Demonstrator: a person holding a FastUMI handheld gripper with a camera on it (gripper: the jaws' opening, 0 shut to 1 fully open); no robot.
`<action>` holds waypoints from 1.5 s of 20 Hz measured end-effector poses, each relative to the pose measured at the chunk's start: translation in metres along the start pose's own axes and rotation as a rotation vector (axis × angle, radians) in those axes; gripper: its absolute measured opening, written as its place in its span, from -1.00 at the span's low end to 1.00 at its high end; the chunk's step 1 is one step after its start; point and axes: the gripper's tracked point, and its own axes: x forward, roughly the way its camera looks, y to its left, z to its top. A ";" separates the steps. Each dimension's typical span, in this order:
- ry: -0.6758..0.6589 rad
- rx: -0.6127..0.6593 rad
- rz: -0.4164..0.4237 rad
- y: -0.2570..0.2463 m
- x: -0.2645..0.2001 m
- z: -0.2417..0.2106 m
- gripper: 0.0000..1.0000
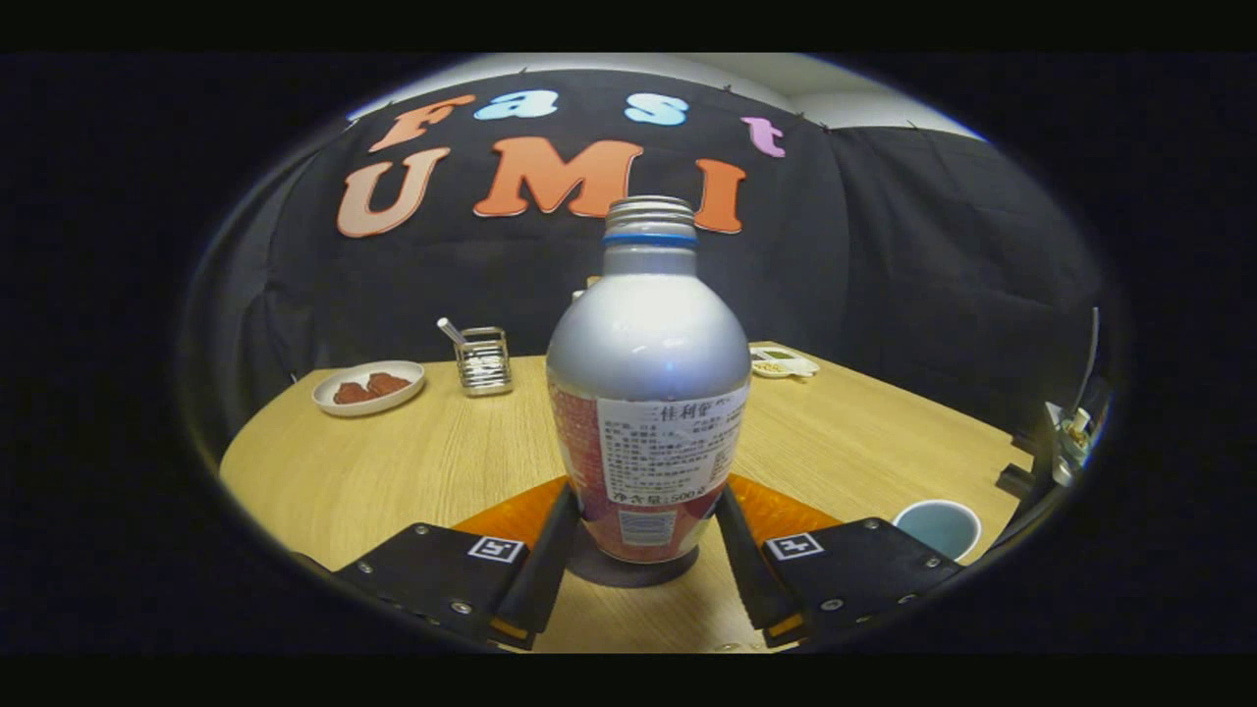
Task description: Take the bottle from table, then pour the juice into the cup, finally place the bottle on the coaster
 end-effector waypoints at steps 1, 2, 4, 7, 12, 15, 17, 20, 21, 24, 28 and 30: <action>0.010 -0.007 0.008 0.003 0.003 -0.004 0.49; 0.021 -0.016 0.009 0.004 0.005 -0.007 0.49; 0.040 -0.021 0.012 0.006 0.007 -0.012 0.49; 0.068 0.029 0.037 0.012 0.009 -0.017 0.49; 0.089 0.014 0.031 0.011 0.013 -0.025 0.51; 0.102 0.014 0.031 0.011 0.010 -0.025 0.54; 0.112 0.011 0.025 0.011 0.010 -0.028 0.58; 0.119 -0.008 0.021 0.011 0.004 -0.032 0.62; 0.119 -0.009 0.020 0.012 0.004 -0.033 0.64; 0.120 -0.007 0.024 0.013 -0.003 -0.031 0.84; 0.090 0.001 0.064 0.017 -0.020 -0.021 0.95; 0.056 0.030 0.059 0.011 -0.032 -0.011 0.95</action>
